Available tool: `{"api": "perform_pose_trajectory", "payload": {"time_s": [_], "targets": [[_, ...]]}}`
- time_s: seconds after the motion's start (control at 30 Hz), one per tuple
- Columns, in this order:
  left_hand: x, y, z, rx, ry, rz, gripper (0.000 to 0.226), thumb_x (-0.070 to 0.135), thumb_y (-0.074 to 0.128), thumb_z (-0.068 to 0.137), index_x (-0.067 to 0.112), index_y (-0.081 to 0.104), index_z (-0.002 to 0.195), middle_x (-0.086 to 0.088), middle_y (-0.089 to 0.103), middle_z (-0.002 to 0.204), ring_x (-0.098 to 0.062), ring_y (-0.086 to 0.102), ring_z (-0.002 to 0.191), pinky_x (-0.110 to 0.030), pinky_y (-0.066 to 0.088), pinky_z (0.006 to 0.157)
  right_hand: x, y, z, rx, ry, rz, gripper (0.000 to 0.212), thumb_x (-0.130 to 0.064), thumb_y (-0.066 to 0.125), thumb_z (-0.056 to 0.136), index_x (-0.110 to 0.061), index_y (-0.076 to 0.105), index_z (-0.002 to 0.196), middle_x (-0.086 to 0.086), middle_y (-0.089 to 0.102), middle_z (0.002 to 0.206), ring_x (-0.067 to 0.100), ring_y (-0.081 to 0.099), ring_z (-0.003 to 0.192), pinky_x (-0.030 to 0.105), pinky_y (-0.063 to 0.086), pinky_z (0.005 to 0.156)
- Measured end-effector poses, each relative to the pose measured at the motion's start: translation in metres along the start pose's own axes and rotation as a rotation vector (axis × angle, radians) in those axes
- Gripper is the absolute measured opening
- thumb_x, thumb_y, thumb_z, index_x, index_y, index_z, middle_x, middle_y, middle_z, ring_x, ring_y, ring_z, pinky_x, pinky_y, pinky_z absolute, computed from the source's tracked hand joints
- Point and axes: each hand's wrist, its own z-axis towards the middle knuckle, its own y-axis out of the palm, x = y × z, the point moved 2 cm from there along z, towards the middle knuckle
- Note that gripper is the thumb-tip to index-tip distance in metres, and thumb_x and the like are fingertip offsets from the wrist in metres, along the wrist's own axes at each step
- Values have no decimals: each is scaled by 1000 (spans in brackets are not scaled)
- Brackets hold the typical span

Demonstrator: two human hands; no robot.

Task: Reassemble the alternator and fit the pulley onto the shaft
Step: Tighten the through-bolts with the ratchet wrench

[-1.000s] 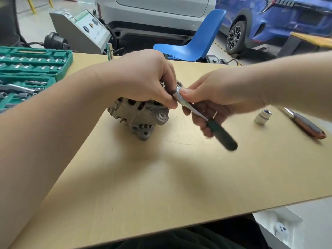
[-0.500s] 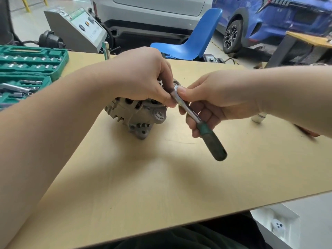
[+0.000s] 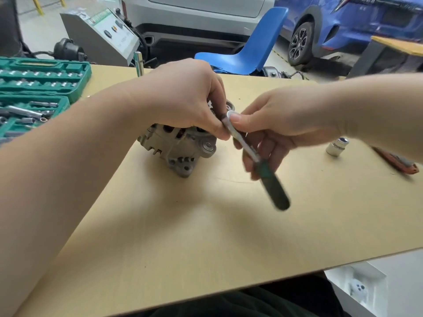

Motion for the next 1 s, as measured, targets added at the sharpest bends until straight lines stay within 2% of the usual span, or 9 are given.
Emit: {"api": "perform_pose_trajectory", "payload": {"time_s": [0.1, 0.27, 0.4, 0.5, 0.6, 0.73, 0.8, 0.9, 1.0], "targets": [[0, -2, -1, -29, 33, -18, 15, 58, 91, 71, 52, 82, 82, 30, 70, 101, -9, 64, 102, -50, 56, 89, 4, 9, 1, -66, -49, 103, 49, -51, 56, 99, -2, 60, 102, 30, 75, 92, 50, 76, 91, 48, 64, 73], [0, -3, 0, -57, 40, 30, 15, 63, 86, 73, 54, 82, 85, 31, 68, 105, -8, 61, 104, -49, 54, 91, -32, -18, -2, 49, -30, -519, 48, -57, 66, 83, -13, 74, 101, 12, 80, 85, 26, 79, 82, 27, 60, 70], [0, -1, 2, -43, 10, 55, 17, 66, 83, 75, 53, 82, 86, 27, 69, 104, -10, 63, 101, -49, 55, 89, -40, -24, 0, 97, -73, -618, 31, -62, 66, 80, -38, 80, 94, 2, 80, 85, 14, 76, 83, 32, 55, 86], [1, 0, 2, -29, -17, 40, 20, 69, 83, 71, 53, 82, 84, 25, 70, 101, -9, 65, 96, -48, 58, 84, -27, -22, 0, 106, -59, -455, 33, -56, 68, 82, -28, 80, 94, 9, 77, 83, 27, 79, 85, 42, 64, 82], [0, 0, 1, 13, -50, -5, 23, 69, 89, 65, 54, 81, 81, 23, 73, 100, -10, 67, 97, -47, 60, 84, -3, -6, -2, 59, -12, 6, 44, -48, 65, 92, -5, 68, 101, 22, 69, 80, 47, 75, 81, 51, 63, 75], [0, 0, 2, 5, -35, 2, 23, 69, 89, 68, 51, 81, 81, 24, 72, 100, -10, 67, 96, -48, 59, 84, 22, 27, -3, 45, -51, 415, 43, -48, 57, 103, -6, 61, 104, 20, 66, 78, 41, 72, 73, 52, 62, 74], [0, -1, 1, -14, -17, 9, 17, 64, 89, 73, 51, 82, 83, 28, 70, 104, -10, 66, 98, -50, 58, 86, 21, 21, -2, 85, -64, 321, 45, -55, 62, 98, -11, 69, 100, 15, 62, 75, 33, 66, 65, 46, 60, 67], [1, -3, -1, -32, -8, 0, 13, 59, 89, 73, 51, 82, 82, 32, 68, 105, -8, 66, 98, -50, 57, 89, 3, -3, -7, 232, -65, -136, 53, -74, 73, 79, -23, 78, 95, 4, 61, 69, 21, 57, 58, 37, 51, 54], [0, -2, 0, -39, -5, 18, 13, 61, 87, 73, 54, 81, 82, 33, 66, 105, -5, 64, 98, -47, 56, 87, -6, -10, -9, 298, -100, -376, 58, -82, 64, 76, -29, 78, 95, -1, 63, 69, 22, 52, 58, 33, 39, 49]]}}
